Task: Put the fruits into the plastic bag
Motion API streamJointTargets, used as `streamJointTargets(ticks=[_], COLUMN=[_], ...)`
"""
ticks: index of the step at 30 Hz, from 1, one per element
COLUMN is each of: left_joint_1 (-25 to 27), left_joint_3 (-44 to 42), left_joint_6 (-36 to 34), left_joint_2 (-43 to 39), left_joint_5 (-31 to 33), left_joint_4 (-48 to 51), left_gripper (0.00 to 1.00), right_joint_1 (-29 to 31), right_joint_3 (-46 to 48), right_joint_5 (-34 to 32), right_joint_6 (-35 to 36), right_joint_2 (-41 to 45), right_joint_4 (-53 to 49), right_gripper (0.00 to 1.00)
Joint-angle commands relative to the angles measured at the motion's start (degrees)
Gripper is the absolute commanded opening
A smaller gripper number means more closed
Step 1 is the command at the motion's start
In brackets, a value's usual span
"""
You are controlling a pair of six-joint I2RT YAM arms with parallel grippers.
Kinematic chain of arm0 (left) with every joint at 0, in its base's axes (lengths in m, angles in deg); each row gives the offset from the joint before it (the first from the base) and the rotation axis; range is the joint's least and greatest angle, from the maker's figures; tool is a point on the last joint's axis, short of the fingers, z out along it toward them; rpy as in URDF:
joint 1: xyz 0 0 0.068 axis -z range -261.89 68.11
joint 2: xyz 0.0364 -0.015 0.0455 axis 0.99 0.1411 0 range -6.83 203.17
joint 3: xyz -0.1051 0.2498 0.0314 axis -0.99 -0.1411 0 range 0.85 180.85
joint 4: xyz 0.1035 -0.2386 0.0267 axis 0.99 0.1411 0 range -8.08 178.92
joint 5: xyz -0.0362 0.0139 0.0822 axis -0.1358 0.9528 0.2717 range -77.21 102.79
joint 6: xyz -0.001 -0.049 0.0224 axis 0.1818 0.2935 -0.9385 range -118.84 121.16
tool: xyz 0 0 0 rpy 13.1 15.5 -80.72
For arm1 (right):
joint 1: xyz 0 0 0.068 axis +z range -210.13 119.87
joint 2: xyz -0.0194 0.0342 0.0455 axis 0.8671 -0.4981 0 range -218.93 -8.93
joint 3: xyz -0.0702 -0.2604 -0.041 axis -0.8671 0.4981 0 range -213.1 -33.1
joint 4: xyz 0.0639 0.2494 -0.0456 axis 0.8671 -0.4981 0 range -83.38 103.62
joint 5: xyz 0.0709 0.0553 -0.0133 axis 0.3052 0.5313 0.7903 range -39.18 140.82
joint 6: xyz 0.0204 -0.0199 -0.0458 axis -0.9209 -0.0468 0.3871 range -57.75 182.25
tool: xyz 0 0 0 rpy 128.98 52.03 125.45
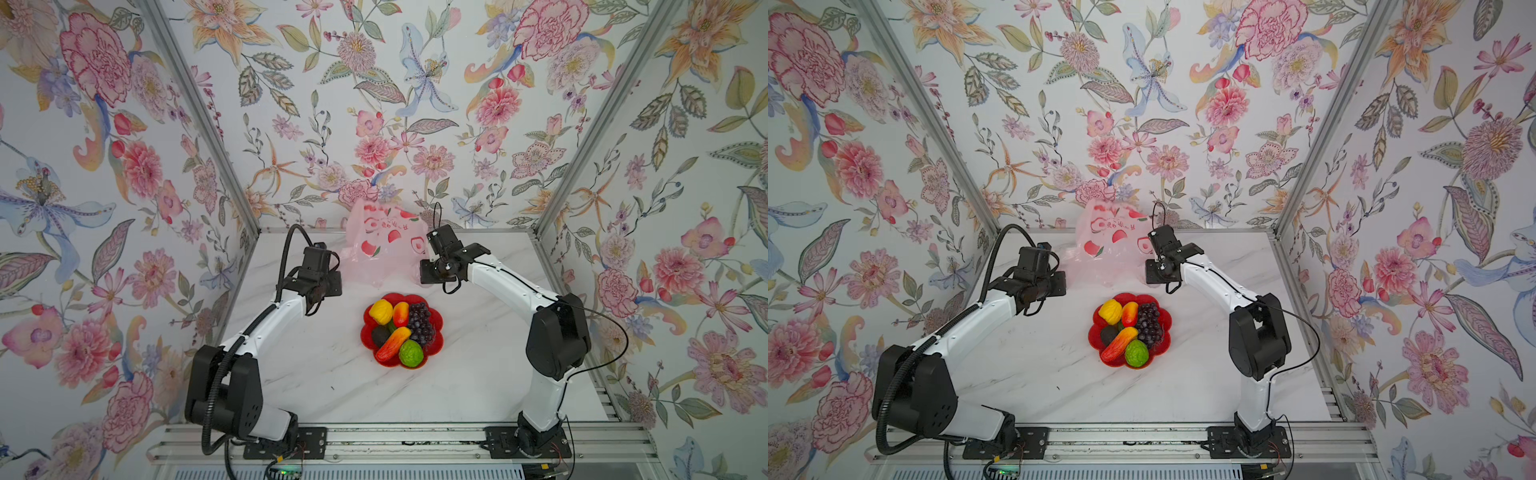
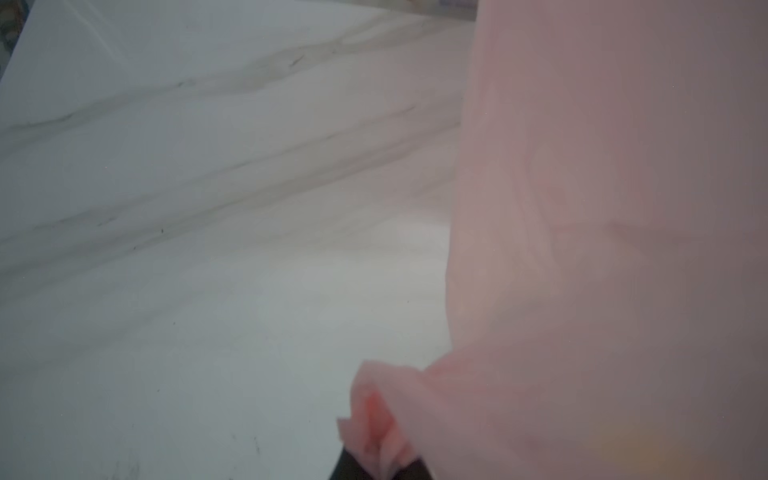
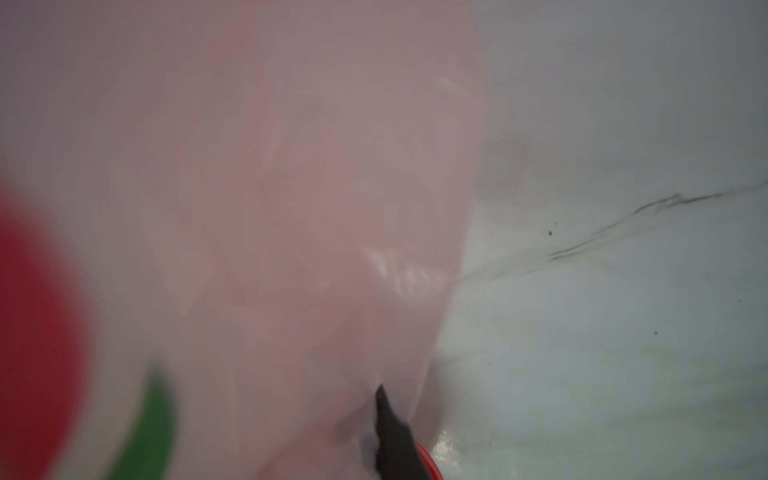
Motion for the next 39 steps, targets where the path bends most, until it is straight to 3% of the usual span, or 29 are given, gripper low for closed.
streamJointTargets(ticks=[1, 5, 11, 13, 15, 17, 19, 22, 25, 27, 29, 31, 33, 36, 39], left_joint_1=[-0.7, -0.9, -1.8, -2.9, -3.0, -2.5, -0.8, 3.6, 8.4, 10.8, 10.8, 10.4, 6.5, -1.4, -2.2], left_joint_3=[9.1, 11.4, 13.9, 20.1, 31.6, 42.8, 52.7, 60.3, 53.5, 40.6, 27.8, 16.3, 9.2, 6.1, 3.5], left_joint_6=[0.6, 0.5, 1.8, 2.6, 3.1, 3.7, 3.2, -0.6, -6.9, -10.7, -11.4, -12.4, -8.1, 1.0, 1.2], left_joint_2=[-5.2, -4.8, -0.6, 4.0, 9.8, 12.6, 13.0, 9.5, 0.0, -7.9, -13.8, -15.2, -9.1, 0.3, -3.1], left_joint_5=[-1.1, -1.2, -1.0, -2.0, -2.6, -3.6, -2.9, 0.4, 4.0, 7.1, 10.5, 14.2, 13.5, 0.9, -0.6], left_joint_4=[-0.1, 1.6, 4.3, 6.4, 9.0, 8.9, 6.3, -1.4, -14.7, -24.5, -27.9, -23.6, -11.4, 2.0, -1.5], left_gripper=[0.00, 0.00, 0.00, 0.00, 0.00, 0.00, 0.00, 0.00, 0.00, 0.00, 0.00, 0.00, 0.00, 0.00, 0.00], right_joint_1=[-0.9, -0.8, -1.8, -3.2, -4.0, -2.9, 0.6, 9.7, 16.5, 17.2, 14.9, 9.6, 5.2, 4.1, 4.6], right_joint_3=[-11.8, -15.7, -13.9, -18.1, -29.2, -42.3, -54.6, -56.1, -43.4, -30.3, -16.5, -4.5, 1.4, 5.0, 1.6], right_joint_5=[2.7, 5.3, 6.2, 7.1, 6.7, 2.9, -4.1, -12.5, -17.6, -19.6, -20.6, -17.2, -9.6, -2.4, -1.5], right_joint_6=[-2.2, -4.0, -6.9, -8.5, -8.6, -4.6, 5.1, 22.9, 33.7, 33.2, 27.2, 13.1, 1.2, -3.7, -3.4], right_joint_2=[6.2, 4.2, 2.2, -0.2, -3.7, -6.2, -7.0, -1.5, 8.4, 15.3, 19.9, 20.6, 15.3, 9.5, 8.7], right_joint_4=[1.7, 2.1, 4.6, 5.8, 5.8, 6.1, 8.6, 20.4, 33.0, 36.7, 36.4, 27.4, 14.6, 10.0, 10.1], right_gripper=[0.00, 0.00, 0.00, 0.00, 0.00, 0.00, 0.00, 0.00, 0.00, 0.00, 0.00, 0.00, 0.00, 0.00, 0.00])
